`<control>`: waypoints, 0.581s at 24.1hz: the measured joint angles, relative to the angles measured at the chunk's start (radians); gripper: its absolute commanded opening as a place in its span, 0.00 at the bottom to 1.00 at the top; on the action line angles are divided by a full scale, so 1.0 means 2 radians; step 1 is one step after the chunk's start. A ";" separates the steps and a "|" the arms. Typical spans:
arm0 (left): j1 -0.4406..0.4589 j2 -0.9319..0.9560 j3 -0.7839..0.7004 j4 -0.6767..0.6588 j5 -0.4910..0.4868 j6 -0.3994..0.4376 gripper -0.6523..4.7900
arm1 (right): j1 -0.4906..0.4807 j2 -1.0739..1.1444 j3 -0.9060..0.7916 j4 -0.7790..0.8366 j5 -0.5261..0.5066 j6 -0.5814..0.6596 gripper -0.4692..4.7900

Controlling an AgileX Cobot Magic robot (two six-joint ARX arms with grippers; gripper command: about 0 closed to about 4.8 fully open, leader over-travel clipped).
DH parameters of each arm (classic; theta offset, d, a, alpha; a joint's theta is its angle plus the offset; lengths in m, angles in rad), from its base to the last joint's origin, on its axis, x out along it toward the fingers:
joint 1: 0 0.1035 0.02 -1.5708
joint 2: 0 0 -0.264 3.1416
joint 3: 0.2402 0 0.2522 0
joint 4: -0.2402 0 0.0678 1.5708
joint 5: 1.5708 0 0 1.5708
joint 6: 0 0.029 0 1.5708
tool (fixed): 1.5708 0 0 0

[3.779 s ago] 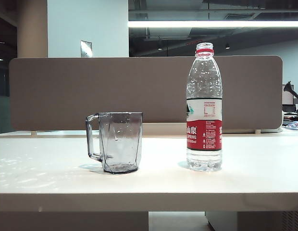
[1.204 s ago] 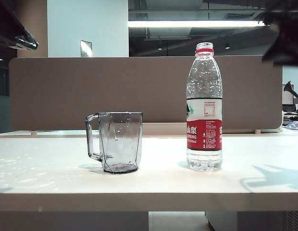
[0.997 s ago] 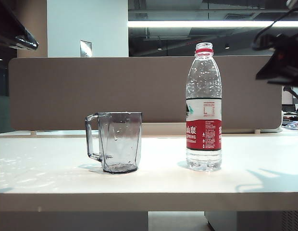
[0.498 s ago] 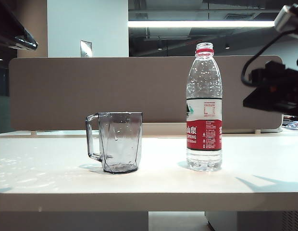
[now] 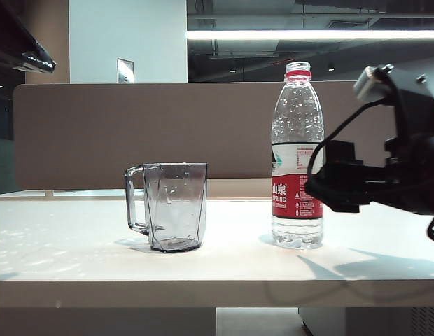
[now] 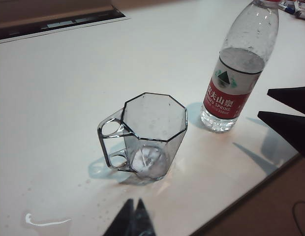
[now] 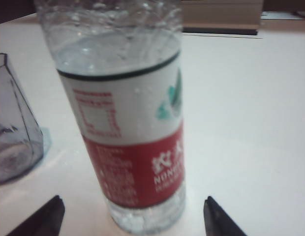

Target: Pick up the mineral water bottle on the table and pour water into the mug until it's half full.

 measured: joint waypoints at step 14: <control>0.000 0.000 0.000 0.000 0.000 0.000 0.11 | 0.000 0.072 0.113 -0.041 -0.016 -0.001 0.91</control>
